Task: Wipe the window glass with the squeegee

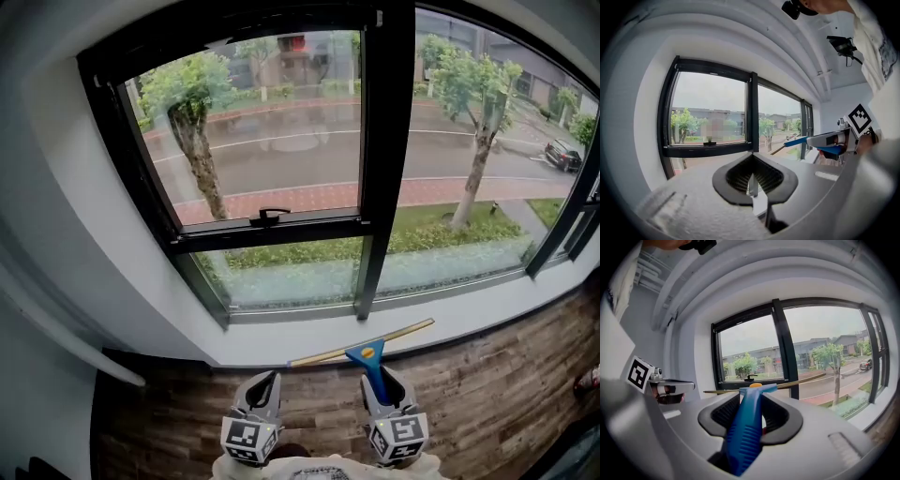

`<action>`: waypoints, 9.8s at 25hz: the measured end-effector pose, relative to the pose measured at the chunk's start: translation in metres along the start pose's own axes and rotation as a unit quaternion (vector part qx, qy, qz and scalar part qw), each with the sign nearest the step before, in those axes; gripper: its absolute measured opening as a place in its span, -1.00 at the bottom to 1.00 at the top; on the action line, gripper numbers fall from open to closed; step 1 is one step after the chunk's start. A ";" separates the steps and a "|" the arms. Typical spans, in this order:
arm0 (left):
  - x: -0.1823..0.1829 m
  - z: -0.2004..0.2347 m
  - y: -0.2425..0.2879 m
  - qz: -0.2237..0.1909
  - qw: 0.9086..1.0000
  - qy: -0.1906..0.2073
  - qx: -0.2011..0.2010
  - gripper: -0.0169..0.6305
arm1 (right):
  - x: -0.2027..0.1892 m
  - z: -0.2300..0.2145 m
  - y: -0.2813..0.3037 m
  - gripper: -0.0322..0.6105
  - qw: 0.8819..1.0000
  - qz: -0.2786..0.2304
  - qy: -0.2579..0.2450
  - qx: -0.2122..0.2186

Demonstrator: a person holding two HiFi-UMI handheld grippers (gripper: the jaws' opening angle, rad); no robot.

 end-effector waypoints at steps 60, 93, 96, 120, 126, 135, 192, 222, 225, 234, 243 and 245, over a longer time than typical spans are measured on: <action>0.436 0.320 0.301 -0.197 0.976 0.092 0.009 -0.95 | 0.550 -0.011 0.354 -0.45 0.926 -0.363 -0.101 -0.033; 0.493 0.320 0.315 -0.213 0.972 0.100 0.009 -0.95 | 0.681 -0.043 0.359 -0.45 0.895 -0.436 -0.092 -0.037; 0.489 0.319 0.319 -0.211 0.973 0.092 0.002 -0.95 | 0.678 -0.042 0.361 -0.45 0.895 -0.434 -0.093 -0.038; 0.453 0.316 0.331 -0.177 0.981 0.082 -0.001 -0.95 | 0.622 -0.047 0.381 -0.45 0.908 -0.412 -0.070 -0.042; 0.438 0.313 0.339 -0.162 0.983 0.081 -0.003 -0.95 | 0.600 -0.051 0.389 -0.45 0.914 -0.397 -0.066 -0.044; 0.417 0.309 0.346 -0.144 0.987 0.076 -0.006 -0.95 | 0.565 -0.054 0.400 -0.45 0.926 -0.369 -0.066 -0.044; 0.332 0.302 0.364 -0.081 0.995 0.052 0.003 -0.95 | 0.410 -0.070 0.459 -0.45 0.963 -0.261 -0.048 -0.053; 0.246 0.293 0.395 -0.027 0.999 0.039 -0.003 -0.95 | 0.319 -0.078 0.494 -0.45 0.981 -0.183 -0.039 -0.055; 0.240 0.292 0.398 -0.021 0.999 0.040 -0.005 -0.95 | 0.315 -0.076 0.494 -0.45 0.981 -0.180 -0.037 -0.056; 0.228 0.289 0.403 -0.007 0.999 0.039 -0.010 -0.95 | 0.290 -0.082 0.506 -0.45 0.984 -0.159 -0.047 -0.060; 0.222 0.289 0.405 0.002 0.999 0.040 -0.011 -0.95 | 0.272 -0.084 0.515 -0.45 0.988 -0.139 -0.042 -0.060; 0.222 0.288 0.405 0.005 0.999 0.038 -0.011 -0.95 | 0.269 -0.084 0.516 -0.45 0.988 -0.138 -0.044 -0.060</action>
Point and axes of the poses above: the fingertips, and each gripper's own axes: y forward along the fingers, z to its left, x out of its top, the point moved 2 cm from there along -y, backward along the fingers, and after that the axes turned 12 degrees about z, right-handed, at the moved point
